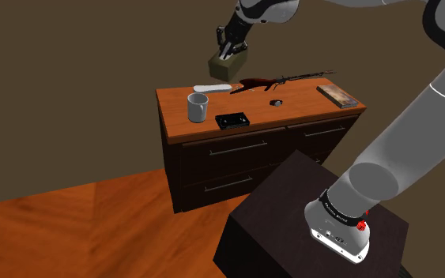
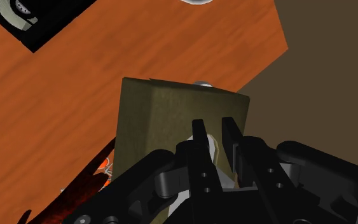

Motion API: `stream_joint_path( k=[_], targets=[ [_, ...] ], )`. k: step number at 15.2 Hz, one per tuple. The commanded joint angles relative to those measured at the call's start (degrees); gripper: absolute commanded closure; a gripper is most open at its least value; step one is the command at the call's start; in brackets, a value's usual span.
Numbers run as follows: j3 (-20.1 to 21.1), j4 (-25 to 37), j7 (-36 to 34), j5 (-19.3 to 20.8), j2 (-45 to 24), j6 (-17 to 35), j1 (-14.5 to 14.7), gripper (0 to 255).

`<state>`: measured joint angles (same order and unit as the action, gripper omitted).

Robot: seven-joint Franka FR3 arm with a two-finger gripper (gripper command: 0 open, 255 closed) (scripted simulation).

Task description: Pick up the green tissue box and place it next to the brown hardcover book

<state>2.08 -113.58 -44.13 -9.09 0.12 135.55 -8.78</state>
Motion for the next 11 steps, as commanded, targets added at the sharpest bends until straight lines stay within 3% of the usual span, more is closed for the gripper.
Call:
stream_joint_path(
  k=[1, 11],
  targets=[
    [0.0, 1.5, -0.3, 0.2, 0.2, -1.7, 0.0, 255],
    [-0.1, 8.0, -1.5, 1.0, 1.2, -9.2, -0.1, 255]
  ],
)
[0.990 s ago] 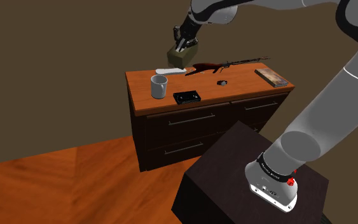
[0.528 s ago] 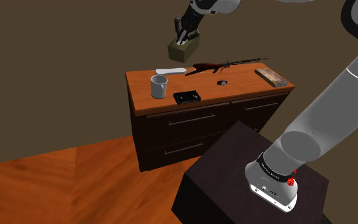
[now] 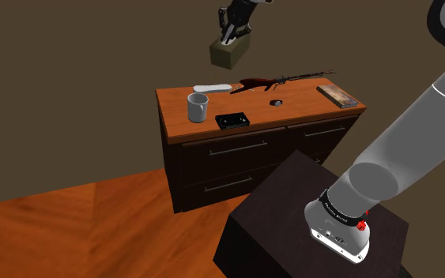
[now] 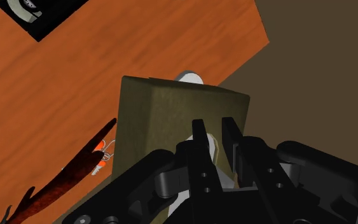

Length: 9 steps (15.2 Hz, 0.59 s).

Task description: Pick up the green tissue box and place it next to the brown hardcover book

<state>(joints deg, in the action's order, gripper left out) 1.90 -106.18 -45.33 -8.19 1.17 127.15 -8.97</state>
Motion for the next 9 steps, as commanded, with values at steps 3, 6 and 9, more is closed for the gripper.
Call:
stream_joint_path(
  k=[3, 6, 9],
  targets=[
    [0.0, 2.9, -0.6, 0.3, 0.2, -3.0, 0.0, 255],
    [-1.3, 1.7, 2.4, -0.8, 1.4, -3.5, -1.2, 255],
    [-3.5, 0.3, 6.9, -2.3, 2.8, -4.1, -3.0, 255]
  ],
)
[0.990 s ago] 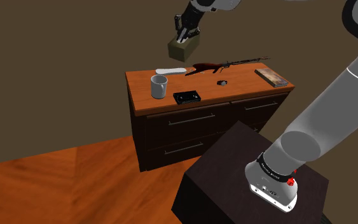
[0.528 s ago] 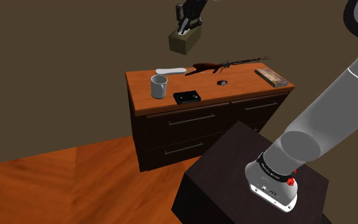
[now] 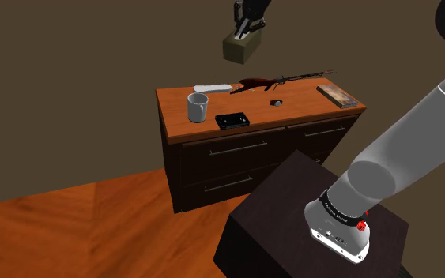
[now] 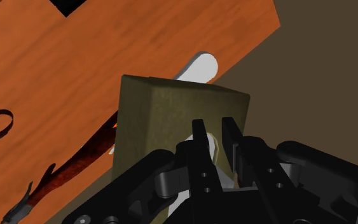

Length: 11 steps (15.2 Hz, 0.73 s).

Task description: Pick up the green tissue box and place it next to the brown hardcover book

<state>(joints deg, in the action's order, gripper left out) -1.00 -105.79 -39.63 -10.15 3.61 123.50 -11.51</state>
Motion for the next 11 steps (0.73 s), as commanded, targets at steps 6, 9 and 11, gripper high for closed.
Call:
stream_joint_path(
  k=[6, 9, 11],
  targets=[
    [-5.1, -1.1, 10.1, -3.0, 1.6, -2.4, -3.9, 255],
    [-7.5, -0.6, 14.5, -4.2, 1.5, -3.7, -5.7, 255],
    [-9.1, 0.0, 17.4, -5.1, 1.1, -4.6, -6.9, 255]
  ],
)
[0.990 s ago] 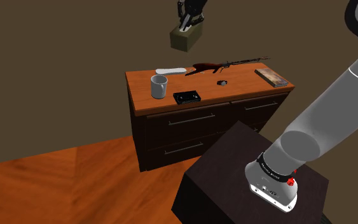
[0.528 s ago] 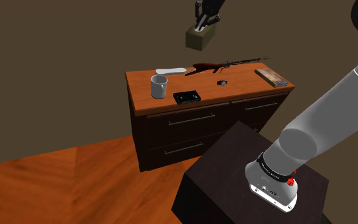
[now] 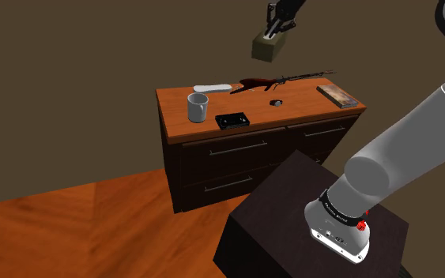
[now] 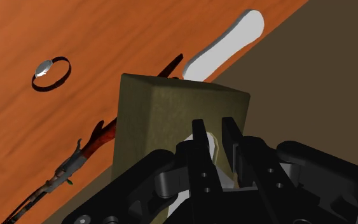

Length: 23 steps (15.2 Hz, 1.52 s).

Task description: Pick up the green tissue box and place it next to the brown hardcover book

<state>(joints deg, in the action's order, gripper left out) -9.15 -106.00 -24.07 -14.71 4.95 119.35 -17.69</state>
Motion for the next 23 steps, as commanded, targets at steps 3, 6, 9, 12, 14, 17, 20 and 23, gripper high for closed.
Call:
stream_joint_path(
  k=[3, 6, 9, 12, 14, 17, 20, 23],
  targets=[
    [-3.3, 1.7, 6.2, -1.8, -1.2, -2.1, -2.5, 255],
    [-5.6, 3.9, 10.4, -3.2, -2.8, -3.9, -4.4, 255],
    [-7.8, 6.7, 14.7, -4.7, -4.9, -6.0, -6.5, 255],
    [-9.9, 10.2, 18.8, -6.5, -7.6, -8.4, -8.7, 255],
    [-11.2, 12.9, 21.5, -7.8, -9.8, -10.2, -10.4, 255],
    [-12.9, 17.8, 25.3, -10.0, -13.5, -13.1, -13.2, 255],
    [-14.3, 23.6, 28.9, -12.4, -17.9, -16.5, -16.5, 255],
    [-15.3, 30.6, 31.9, -15.0, -23.1, -20.3, -20.5, 255]
  ],
)
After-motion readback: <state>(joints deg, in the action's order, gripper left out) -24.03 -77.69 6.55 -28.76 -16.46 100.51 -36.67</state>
